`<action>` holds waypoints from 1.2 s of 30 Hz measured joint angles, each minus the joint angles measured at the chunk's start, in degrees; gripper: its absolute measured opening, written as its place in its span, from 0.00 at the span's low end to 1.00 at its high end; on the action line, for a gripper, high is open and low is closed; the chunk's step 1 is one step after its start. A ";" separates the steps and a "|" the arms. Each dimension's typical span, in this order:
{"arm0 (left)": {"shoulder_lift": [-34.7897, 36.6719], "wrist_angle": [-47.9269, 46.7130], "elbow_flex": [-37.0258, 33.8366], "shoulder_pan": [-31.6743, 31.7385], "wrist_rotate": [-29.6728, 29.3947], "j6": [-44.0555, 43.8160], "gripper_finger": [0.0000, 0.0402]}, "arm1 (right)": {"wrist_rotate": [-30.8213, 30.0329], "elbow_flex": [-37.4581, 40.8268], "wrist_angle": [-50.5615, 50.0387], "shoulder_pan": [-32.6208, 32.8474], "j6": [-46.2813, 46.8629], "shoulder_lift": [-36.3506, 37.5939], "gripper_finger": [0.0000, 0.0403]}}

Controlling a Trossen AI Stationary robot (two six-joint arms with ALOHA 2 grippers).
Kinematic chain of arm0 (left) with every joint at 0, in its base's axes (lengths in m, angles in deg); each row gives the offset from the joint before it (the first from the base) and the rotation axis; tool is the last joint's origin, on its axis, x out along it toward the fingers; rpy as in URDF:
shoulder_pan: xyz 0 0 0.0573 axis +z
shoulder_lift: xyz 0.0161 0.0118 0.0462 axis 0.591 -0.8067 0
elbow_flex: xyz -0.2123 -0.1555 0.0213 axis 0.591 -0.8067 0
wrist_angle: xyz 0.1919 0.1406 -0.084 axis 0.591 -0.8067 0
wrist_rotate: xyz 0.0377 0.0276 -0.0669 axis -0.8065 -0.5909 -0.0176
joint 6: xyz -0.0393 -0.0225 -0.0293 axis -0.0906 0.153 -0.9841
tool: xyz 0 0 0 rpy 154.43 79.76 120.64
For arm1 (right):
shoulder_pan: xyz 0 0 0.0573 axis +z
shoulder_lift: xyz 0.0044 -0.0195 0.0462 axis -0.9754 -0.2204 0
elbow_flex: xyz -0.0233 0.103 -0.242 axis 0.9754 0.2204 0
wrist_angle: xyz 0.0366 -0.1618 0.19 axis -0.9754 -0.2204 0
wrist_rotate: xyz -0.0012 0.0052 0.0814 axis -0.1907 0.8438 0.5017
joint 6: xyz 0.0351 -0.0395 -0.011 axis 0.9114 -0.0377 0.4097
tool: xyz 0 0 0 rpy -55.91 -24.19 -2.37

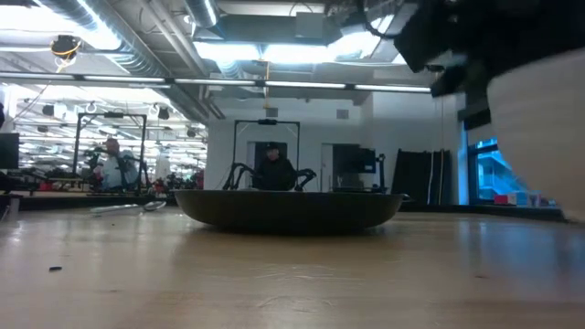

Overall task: Set table place
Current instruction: Put the bowl on the plate

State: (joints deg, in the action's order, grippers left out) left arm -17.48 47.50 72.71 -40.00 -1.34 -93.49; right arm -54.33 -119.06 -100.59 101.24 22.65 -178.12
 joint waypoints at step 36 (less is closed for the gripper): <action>0.00 0.17 0.02 0.00 -1.53 -0.46 0.21 | -9.30 -45.42 -7.31 -30.94 2.06 0.68 0.02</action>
State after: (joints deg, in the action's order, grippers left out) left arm -17.48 47.67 72.73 -40.00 -2.87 -93.95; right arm -63.64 -164.48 -107.90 70.31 24.71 -177.44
